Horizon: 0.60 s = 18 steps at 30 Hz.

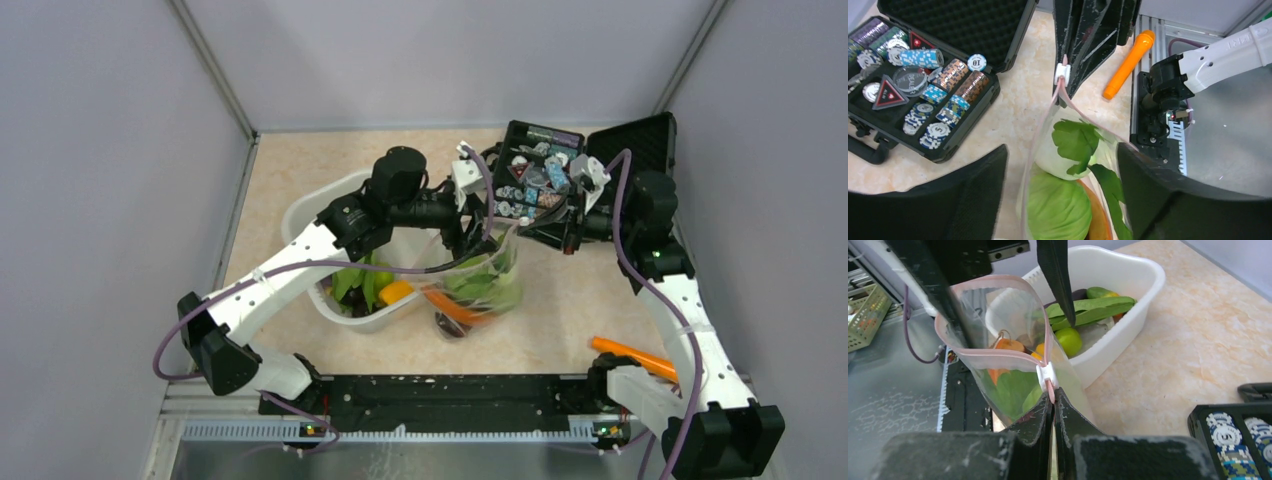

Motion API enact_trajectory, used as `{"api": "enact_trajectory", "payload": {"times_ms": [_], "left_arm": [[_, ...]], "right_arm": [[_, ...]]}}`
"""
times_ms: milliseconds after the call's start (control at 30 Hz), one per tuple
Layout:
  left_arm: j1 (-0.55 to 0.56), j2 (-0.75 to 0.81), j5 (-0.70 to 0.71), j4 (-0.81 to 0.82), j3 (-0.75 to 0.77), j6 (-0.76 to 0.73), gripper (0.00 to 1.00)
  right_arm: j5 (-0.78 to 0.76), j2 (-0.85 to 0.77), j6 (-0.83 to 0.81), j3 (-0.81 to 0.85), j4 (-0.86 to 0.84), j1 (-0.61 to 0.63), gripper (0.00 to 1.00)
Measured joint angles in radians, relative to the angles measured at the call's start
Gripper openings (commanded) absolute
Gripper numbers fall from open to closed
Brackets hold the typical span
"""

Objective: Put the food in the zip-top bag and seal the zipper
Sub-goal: Zip the zipper food storage bag at the center of the board.

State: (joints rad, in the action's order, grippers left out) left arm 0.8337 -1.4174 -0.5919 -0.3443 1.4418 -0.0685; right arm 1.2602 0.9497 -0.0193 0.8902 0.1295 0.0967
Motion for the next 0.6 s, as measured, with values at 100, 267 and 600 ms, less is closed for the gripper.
{"api": "enact_trajectory", "payload": {"times_ms": [100,267,600], "left_arm": [[-0.001,0.004,-0.002,-0.002,0.004,0.0,0.96],[-0.002,0.021,-0.002,-0.006,0.053,0.02,0.99],[0.019,0.011,0.028,-0.084,0.2,0.016,0.99]], "right_arm": [[-0.042,-0.001,0.003,0.0,0.023,0.0,0.0],[-0.082,-0.01,0.004,0.0,0.049,0.0,0.0],[-0.107,-0.026,0.005,0.002,0.06,0.0,0.0]]}}
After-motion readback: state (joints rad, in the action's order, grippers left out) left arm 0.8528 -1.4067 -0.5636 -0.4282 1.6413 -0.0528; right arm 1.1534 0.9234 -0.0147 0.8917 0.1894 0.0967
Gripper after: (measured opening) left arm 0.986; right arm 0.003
